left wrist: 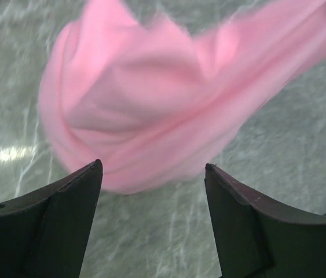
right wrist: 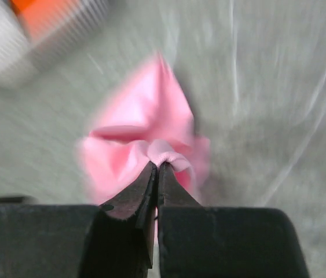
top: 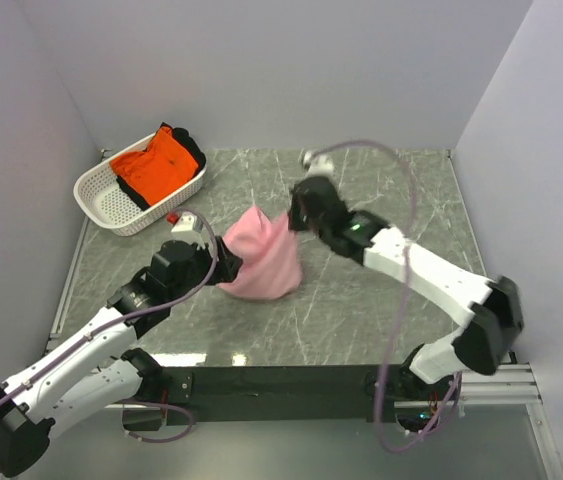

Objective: Fold and stack the t-shirts
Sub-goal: Flatten the tshirt out

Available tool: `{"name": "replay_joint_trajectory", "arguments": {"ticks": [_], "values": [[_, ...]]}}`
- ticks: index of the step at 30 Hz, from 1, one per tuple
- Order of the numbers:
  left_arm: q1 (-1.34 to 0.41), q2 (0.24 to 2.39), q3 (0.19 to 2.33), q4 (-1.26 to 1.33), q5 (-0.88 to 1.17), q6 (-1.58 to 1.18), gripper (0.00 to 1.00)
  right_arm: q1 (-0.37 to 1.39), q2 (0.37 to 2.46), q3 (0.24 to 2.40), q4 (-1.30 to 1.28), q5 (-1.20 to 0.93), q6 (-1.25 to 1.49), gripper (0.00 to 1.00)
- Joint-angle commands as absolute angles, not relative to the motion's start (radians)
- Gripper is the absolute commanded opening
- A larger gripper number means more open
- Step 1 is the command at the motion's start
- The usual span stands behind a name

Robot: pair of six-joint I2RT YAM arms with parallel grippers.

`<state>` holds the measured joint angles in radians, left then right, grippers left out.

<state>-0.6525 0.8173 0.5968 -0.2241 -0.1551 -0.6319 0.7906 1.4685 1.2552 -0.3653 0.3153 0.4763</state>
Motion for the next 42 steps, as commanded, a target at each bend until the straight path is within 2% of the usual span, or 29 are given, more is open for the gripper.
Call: {"name": "replay_joint_trajectory", "arguments": {"ticks": [1, 7, 12, 16, 19, 21, 22, 24, 25, 28, 31, 35, 42], "values": [[-0.660, 0.850, 0.728, -0.150, -0.115, -0.584, 0.77, 0.792, 1.322, 1.527, -0.455, 0.449, 0.358, 0.00], [-0.732, 0.960, 0.952, -0.134, -0.114, -0.543, 0.76, 0.793, 1.327, 1.817, -0.538, 0.517, 0.281, 0.00], [-0.860, 1.058, 1.100, -0.103, -0.133, -0.488, 0.77, 0.795, 1.342, 1.914, -0.568, 0.519, 0.264, 0.00], [-0.879, 1.114, 1.177, -0.126, -0.146, -0.463, 0.78, 0.795, 1.325, 1.862, -0.569, 0.470, 0.288, 0.00], [-0.879, 1.091, 1.137, -0.161, -0.245, -0.469, 0.79, 0.795, 1.290, 1.659, -0.533, 0.401, 0.333, 0.00], [-0.879, 1.046, 1.100, -0.178, -0.361, -0.486, 0.81, 0.795, 1.272, 1.550, -0.482, 0.280, 0.368, 0.00], [-0.879, 1.029, 1.054, -0.187, -0.397, -0.494, 0.82, 0.795, 1.269, 1.457, -0.424, 0.225, 0.374, 0.05], [-0.877, 0.988, 1.008, -0.219, -0.469, -0.523, 0.84, 0.793, 1.285, 1.398, -0.385, 0.088, 0.374, 0.25], [-0.877, 0.979, 0.971, -0.233, -0.521, -0.537, 0.85, 0.795, 1.316, 1.375, -0.391, 0.066, 0.370, 0.48], [-0.877, 0.951, 0.911, -0.262, -0.542, -0.578, 0.85, 0.795, 1.344, 1.335, -0.443, 0.162, 0.373, 0.68], [-0.877, 0.982, 0.881, -0.201, -0.474, -0.575, 0.84, 0.769, 1.296, 1.231, -0.440, 0.265, 0.396, 0.74], [-0.888, 1.115, 0.920, -0.130, -0.396, -0.545, 0.82, 0.680, 1.215, 1.056, -0.388, 0.218, 0.451, 0.75], [-0.913, 1.501, 1.145, -0.060, -0.310, -0.463, 0.83, 0.505, 1.053, 0.783, -0.316, 0.156, 0.525, 0.75]]}}
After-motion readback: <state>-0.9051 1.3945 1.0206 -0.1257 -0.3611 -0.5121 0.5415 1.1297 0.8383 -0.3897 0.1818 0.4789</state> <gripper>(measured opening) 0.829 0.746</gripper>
